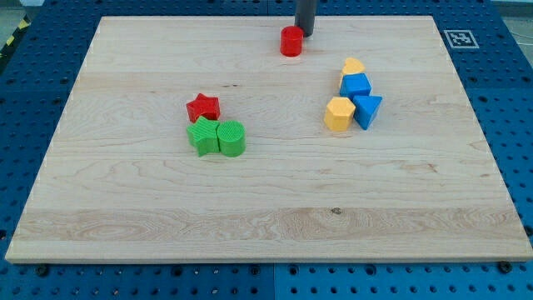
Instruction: Move the red circle to the right of the red star
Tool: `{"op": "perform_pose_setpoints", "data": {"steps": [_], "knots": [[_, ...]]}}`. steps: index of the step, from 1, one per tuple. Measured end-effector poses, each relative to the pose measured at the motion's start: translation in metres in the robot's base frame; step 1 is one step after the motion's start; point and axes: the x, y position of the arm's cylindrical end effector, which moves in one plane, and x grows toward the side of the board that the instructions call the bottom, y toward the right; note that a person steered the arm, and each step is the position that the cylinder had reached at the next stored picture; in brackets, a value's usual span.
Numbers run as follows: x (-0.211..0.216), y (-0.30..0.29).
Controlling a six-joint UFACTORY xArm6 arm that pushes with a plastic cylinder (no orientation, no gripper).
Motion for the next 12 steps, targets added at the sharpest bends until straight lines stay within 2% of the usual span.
{"op": "perform_pose_setpoints", "data": {"steps": [3,6,10,11,12], "knots": [[0.021,-0.001],[0.014,-0.022],[0.102,-0.041],[0.112,-0.046],[0.097,-0.056]]}}
